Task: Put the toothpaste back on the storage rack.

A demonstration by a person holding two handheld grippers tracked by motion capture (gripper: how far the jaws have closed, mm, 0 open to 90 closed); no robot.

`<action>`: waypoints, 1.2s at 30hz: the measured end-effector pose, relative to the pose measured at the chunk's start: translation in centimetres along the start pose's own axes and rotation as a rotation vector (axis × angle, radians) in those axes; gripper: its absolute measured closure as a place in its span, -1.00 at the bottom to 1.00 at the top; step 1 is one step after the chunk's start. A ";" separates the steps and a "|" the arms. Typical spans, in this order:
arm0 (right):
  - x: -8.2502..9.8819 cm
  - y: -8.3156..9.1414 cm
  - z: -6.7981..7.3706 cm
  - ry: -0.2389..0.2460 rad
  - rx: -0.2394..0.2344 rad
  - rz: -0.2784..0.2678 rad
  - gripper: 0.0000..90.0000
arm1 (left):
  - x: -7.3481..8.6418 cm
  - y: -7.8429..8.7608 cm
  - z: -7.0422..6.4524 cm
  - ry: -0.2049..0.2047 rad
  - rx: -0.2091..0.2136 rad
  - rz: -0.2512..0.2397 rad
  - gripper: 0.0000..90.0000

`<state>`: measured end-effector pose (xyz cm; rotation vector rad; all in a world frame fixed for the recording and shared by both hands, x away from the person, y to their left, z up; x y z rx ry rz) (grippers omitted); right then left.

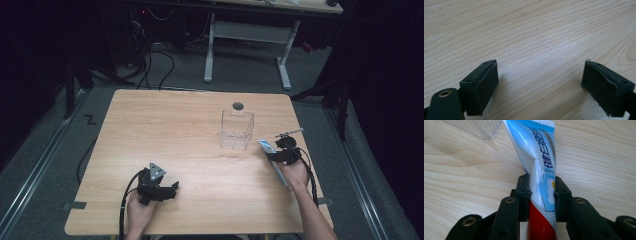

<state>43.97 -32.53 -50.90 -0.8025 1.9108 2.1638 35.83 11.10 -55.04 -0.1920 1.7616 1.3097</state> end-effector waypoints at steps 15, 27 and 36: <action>0.8 2.2 0.4 -0.007 -0.080 -0.130 0.59 | 0.0 0.0 0.0 0.000 0.000 0.000 -0.69; 0.7 3.9 1.5 0.024 -0.128 -0.219 0.60 | 0.0 0.0 0.0 0.000 0.000 -0.001 -0.69; 0.8 4.7 2.1 0.033 -0.157 -0.261 0.60 | 0.0 0.0 0.0 0.000 0.000 0.000 -0.69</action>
Point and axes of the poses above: each handheld gripper's, and its own axes: y roughly backward along the jaws, x roughly out of its underside, z roughly to its left, the point moved 2 cm from there along -y, roughly forward along the jaws, and after that the axes turned 1 degree about x, right-handed, at the moved point
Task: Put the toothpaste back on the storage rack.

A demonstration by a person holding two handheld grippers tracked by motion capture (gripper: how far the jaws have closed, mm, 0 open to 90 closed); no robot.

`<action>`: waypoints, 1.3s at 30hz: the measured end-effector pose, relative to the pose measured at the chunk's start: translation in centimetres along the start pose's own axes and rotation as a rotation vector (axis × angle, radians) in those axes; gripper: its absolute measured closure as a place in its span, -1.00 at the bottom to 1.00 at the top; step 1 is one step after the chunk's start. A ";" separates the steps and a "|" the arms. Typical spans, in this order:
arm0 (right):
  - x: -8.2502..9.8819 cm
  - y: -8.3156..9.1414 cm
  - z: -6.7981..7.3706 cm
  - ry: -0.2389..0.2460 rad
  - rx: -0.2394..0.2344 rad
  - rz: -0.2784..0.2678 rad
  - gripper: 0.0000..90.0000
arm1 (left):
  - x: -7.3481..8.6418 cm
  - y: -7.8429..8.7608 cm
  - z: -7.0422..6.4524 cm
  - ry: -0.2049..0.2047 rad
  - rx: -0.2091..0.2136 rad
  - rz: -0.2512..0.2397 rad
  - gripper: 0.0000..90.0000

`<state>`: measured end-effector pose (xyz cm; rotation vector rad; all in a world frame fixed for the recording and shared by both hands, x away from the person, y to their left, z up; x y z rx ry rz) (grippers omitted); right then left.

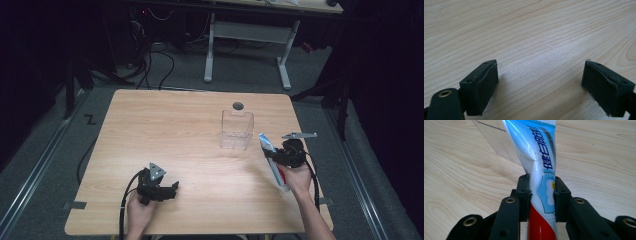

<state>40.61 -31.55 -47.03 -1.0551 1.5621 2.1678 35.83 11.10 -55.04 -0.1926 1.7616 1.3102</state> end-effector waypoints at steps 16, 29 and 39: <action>-1.3 0.5 2.4 0.060 -0.052 -0.031 0.59 | 0.0 0.0 0.0 0.000 0.000 0.000 -0.69; -3.0 0.9 4.0 0.057 -0.157 -0.077 0.59 | 0.0 0.0 0.0 0.001 -0.002 -0.001 -0.69; -4.5 0.5 5.3 0.086 -0.194 -0.085 0.59 | 0.0 0.0 0.0 0.001 -0.002 -0.001 -0.69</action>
Point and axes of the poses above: each handheld gripper's, and its own axes: y roughly backward along the jaws, x roughly out of its underside, z roughly to its left, the point moved 2 cm from there along -y, roughly forward along the jaws, and after that the axes turned 1 degree about x, right-handed, at the moved point
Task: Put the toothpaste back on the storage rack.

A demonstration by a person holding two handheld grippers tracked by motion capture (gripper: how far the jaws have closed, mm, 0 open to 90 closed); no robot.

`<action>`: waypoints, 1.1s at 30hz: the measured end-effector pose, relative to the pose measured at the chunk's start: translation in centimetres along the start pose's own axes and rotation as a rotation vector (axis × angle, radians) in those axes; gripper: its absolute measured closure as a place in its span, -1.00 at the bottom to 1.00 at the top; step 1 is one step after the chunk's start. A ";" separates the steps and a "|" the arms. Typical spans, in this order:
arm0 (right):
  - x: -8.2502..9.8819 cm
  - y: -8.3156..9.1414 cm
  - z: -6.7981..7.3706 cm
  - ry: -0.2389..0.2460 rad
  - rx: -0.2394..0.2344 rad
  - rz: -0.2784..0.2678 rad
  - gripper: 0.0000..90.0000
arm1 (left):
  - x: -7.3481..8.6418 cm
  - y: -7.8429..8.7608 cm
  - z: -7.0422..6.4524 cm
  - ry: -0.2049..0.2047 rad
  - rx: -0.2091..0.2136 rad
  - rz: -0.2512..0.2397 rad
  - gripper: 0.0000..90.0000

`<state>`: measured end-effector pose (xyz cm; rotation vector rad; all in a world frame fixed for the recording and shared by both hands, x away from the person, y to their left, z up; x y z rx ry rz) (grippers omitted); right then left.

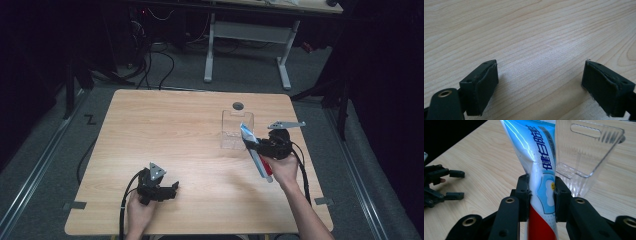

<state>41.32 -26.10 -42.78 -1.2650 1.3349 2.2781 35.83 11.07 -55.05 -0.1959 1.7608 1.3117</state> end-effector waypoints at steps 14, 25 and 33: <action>-3.7 0.2 0.1 0.019 -0.003 -0.061 0.59 | 0.0 0.0 0.0 -0.002 0.000 0.002 -0.69; -5.2 -0.5 -0.3 0.029 0.027 -0.053 0.59 | 0.0 0.0 0.0 -0.002 0.000 0.001 -0.69; -6.5 -0.7 -0.4 0.037 0.032 -0.060 0.59 | 0.0 0.0 0.0 -0.002 0.000 0.001 -0.69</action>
Point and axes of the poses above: each handheld gripper's, and its own axes: y roughly backward along the jaws, x roughly out of its underside, z roughly to its left, the point moved 2 cm from there along -y, roughly forward along the jaws, and after that the axes turned 1 degree about x, right-handed, at the moved point
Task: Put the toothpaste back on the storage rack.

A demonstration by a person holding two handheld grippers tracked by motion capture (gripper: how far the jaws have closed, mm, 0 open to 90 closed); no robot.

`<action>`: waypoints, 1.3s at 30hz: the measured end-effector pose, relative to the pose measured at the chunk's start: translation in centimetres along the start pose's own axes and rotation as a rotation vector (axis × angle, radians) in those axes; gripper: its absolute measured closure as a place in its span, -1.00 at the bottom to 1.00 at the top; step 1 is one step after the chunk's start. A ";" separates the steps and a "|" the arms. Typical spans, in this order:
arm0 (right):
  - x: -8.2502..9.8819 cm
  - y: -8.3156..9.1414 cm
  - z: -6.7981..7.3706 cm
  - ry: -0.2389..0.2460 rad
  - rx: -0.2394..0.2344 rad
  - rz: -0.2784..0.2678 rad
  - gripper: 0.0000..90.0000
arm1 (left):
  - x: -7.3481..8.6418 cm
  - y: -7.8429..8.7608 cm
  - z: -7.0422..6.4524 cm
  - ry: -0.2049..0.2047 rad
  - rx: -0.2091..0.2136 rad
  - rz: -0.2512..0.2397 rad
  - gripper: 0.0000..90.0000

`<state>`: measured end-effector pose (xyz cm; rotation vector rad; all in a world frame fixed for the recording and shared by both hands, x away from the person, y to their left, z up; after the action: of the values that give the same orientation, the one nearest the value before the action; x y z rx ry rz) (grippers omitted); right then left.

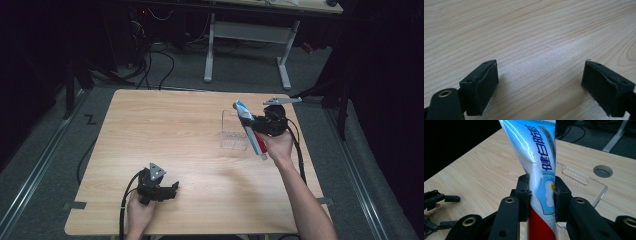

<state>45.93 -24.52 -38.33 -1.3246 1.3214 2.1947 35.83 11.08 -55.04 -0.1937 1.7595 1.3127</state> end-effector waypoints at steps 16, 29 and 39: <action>-2.0 -1.4 0.1 0.014 0.020 0.000 0.59 | 0.0 0.0 0.0 0.001 0.000 -0.001 -0.69; -3.6 -2.5 0.0 0.030 0.053 -0.002 0.58 | 0.0 0.0 0.0 -0.001 0.001 0.000 -0.69; -4.4 -3.9 -0.4 0.005 0.064 -0.008 0.58 | 0.0 0.0 0.0 -0.004 0.002 0.001 -0.69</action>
<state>50.96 -21.77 -37.09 -1.3107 1.3732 2.1269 35.82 11.08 -55.04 -0.1893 1.7579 1.3114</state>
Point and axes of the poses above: each handheld gripper's, and its own axes: y roughly backward along the jaws, x roughly out of its underside, z roughly to its left, the point moved 2 cm from there along -y, roughly forward along the jaws, and after that the axes turned 1 degree about x, right-handed, at the moved point
